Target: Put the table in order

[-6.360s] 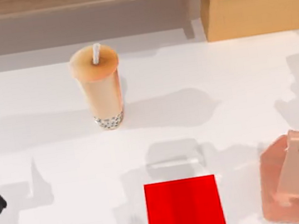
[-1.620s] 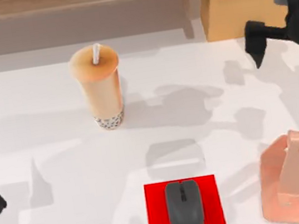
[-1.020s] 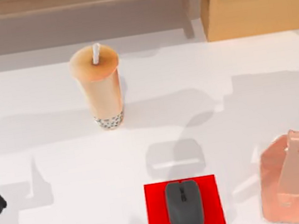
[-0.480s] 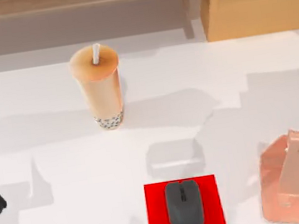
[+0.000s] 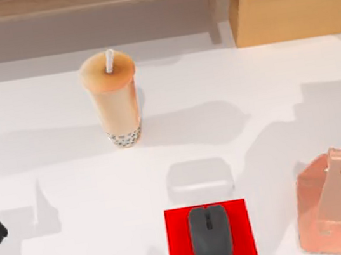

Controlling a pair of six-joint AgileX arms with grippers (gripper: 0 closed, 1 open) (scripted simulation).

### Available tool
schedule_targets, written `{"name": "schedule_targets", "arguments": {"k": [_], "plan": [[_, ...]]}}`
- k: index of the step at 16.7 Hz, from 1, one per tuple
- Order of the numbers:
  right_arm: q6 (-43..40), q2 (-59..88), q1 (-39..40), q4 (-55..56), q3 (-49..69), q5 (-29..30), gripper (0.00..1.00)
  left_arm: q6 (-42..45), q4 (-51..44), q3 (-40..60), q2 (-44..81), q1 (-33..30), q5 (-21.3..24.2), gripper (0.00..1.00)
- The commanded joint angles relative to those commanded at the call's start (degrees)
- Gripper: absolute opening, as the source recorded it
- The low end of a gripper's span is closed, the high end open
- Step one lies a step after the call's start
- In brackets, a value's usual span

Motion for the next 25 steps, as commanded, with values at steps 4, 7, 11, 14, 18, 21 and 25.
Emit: {"name": "schedule_targets", "arguments": {"k": [4,7,11,14,18,21,25], "plan": [[0.0,0.0,0.0,0.0,0.0,0.0,0.77,0.0,0.0,0.0,0.0,0.0,0.0,1.0],[0.0,0.0,0.0,0.0,0.0,0.0,0.55,0.0,0.0,0.0,0.0,0.0,0.0,1.0],[0.0,0.0,0.0,0.0,0.0,0.0,0.25,0.0,0.0,0.0,0.0,0.0,0.0,1.0],[0.0,0.0,0.0,0.0,0.0,0.0,0.02,0.0,0.0,0.0,0.0,0.0,0.0,1.0],[0.0,0.0,0.0,0.0,0.0,0.0,0.0,0.0,0.0,0.0,0.0,0.0,0.0,1.0],[0.0,0.0,0.0,0.0,0.0,0.0,0.0,0.0,0.0,0.0,0.0,0.0,0.0,1.0],[-0.09,-1.9,0.02,-1.62,0.91,0.17,0.0,0.0,0.0,0.0,0.0,0.0,0.0,1.0]]}}
